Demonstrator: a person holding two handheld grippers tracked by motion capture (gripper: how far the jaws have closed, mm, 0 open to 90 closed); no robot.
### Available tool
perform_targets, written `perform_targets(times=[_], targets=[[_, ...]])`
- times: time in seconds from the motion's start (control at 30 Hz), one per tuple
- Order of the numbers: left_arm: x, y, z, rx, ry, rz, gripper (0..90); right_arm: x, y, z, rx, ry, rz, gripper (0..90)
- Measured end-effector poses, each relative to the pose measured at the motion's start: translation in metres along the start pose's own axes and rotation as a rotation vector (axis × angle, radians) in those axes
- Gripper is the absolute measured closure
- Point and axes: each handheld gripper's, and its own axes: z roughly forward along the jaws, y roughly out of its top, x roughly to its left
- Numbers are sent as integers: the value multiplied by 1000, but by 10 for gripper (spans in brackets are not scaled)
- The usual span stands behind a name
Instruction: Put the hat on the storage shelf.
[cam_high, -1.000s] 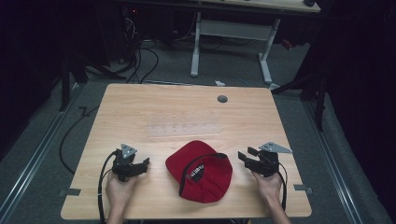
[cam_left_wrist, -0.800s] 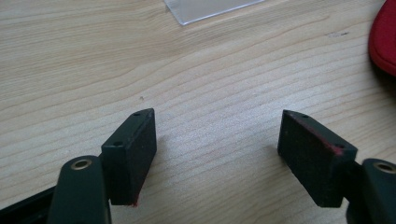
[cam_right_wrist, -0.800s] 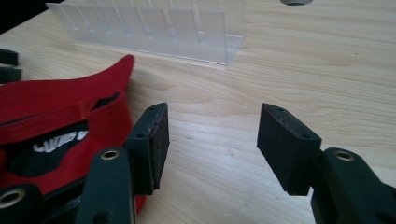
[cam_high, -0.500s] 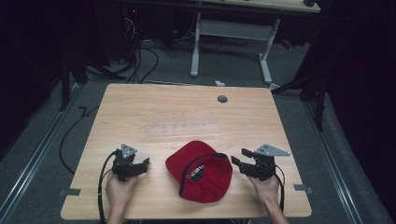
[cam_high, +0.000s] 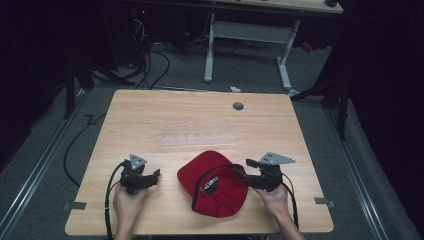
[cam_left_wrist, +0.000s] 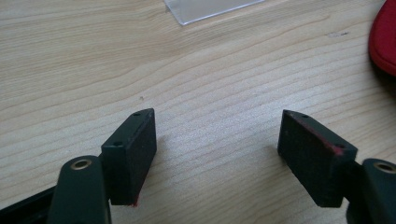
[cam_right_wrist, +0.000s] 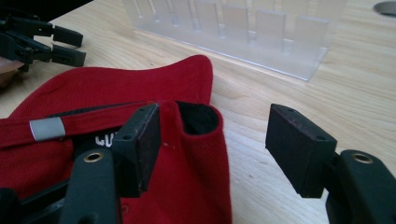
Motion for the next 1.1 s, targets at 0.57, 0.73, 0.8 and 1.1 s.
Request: perform_targets(times=[0.57, 0.73, 0.8, 1.1], targets=[[0, 0, 0, 0, 0, 0, 283, 2, -2, 33, 82, 39, -17, 369], [0, 0, 0, 0, 0, 0, 283, 3, -3, 41, 111, 46, -17, 405], [0, 0, 0, 0, -1, 0, 282, 2, -4, 44, 117, 53, -4, 423], [0, 0, 0, 0, -1, 0, 282, 1, -9, 54, 140, 55, -14, 513]])
